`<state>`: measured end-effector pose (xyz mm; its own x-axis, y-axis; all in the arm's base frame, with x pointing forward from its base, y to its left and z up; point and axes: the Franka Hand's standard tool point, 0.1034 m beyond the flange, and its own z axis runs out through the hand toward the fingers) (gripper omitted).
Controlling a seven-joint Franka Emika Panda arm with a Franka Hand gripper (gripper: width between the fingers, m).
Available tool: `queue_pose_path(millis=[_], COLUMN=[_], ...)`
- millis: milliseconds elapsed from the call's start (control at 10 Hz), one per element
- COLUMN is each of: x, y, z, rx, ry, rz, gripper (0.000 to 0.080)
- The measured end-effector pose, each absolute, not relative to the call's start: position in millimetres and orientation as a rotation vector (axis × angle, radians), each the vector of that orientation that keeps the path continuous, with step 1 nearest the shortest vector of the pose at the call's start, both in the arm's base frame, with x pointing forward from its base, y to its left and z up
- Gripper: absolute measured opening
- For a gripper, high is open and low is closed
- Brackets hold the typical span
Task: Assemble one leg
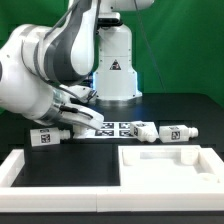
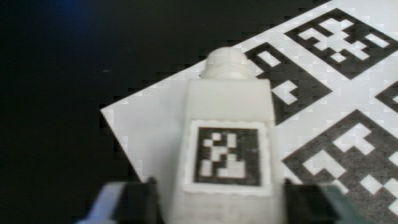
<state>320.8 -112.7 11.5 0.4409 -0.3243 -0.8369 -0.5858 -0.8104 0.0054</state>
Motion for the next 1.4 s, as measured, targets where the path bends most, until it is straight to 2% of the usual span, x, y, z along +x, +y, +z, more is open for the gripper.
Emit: queue_pose_path(millis=[300, 700, 800, 900, 1200, 1300, 1400], x=[328.2, 394.6, 404.2, 396.6, 406.5, 425.8, 461.0], y=[-109.7, -81.7, -88.2, -89.8, -85.2, -67.9, -43.9], z=[17.0, 92.5, 82.2, 69.4, 74.8, 92.0, 118.7], rx=[-2.425, -2.525, -2.611, -2.682, -2.794, -2.824, -2.863], ry=[0.767, 0.645, 0.659, 0.702, 0.696, 0.72, 0.68], rz=[1.291, 1.079, 0.956, 0.848, 0.598, 0.521, 0.362], gripper=[0.0284, 0.0284, 0.0285, 0.0285, 0.0285, 0.0285, 0.0285])
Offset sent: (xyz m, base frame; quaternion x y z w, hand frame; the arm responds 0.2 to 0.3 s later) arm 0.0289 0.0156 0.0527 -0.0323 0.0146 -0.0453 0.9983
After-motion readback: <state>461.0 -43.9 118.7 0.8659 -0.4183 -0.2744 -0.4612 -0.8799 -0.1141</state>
